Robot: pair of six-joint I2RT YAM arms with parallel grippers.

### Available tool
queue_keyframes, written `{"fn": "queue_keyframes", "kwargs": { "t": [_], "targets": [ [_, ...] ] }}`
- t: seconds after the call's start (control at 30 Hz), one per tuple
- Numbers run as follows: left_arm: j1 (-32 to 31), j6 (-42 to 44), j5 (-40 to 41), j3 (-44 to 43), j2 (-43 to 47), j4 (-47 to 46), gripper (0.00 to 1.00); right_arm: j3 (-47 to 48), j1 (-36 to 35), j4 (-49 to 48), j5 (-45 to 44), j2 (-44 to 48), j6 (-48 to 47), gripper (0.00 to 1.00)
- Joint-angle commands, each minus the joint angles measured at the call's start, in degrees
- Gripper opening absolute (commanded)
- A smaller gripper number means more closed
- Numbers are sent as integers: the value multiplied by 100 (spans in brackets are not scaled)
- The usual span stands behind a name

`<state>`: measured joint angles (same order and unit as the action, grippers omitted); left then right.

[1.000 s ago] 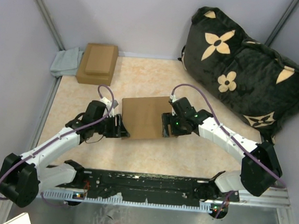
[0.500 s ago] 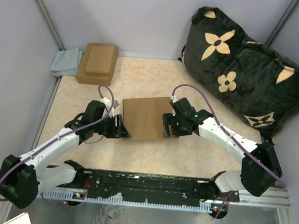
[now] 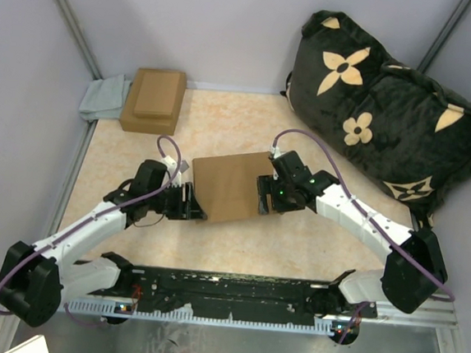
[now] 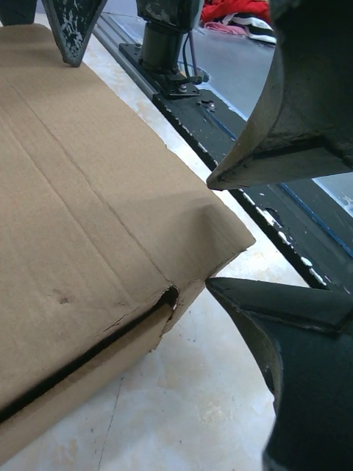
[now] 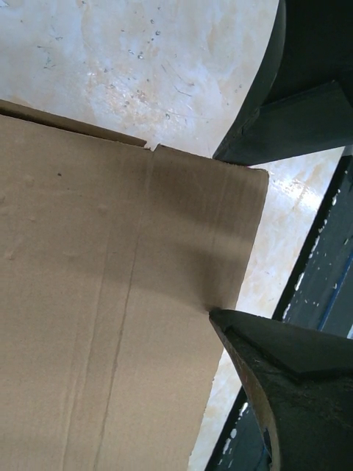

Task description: Fold the paper box

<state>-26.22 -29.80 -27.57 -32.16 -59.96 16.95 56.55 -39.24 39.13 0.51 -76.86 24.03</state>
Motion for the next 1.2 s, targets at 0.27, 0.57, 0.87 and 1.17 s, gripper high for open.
{"fn": "queue_keyframes", "kwargs": {
  "t": [0.27,0.57,0.87,1.17],
  "targets": [
    [26,-98,-395,181,-77,-459,57,24,5,-206,199,114,-42,78],
    [38,-260,-816,149,-111,-759,57,118,22,-213,327,200,-59,78],
    [50,-289,-1014,166,-87,-790,57,92,43,-234,331,136,-83,78],
    [51,-427,-1294,302,-117,-1032,57,140,105,-201,322,128,-134,78]
  ]
}}
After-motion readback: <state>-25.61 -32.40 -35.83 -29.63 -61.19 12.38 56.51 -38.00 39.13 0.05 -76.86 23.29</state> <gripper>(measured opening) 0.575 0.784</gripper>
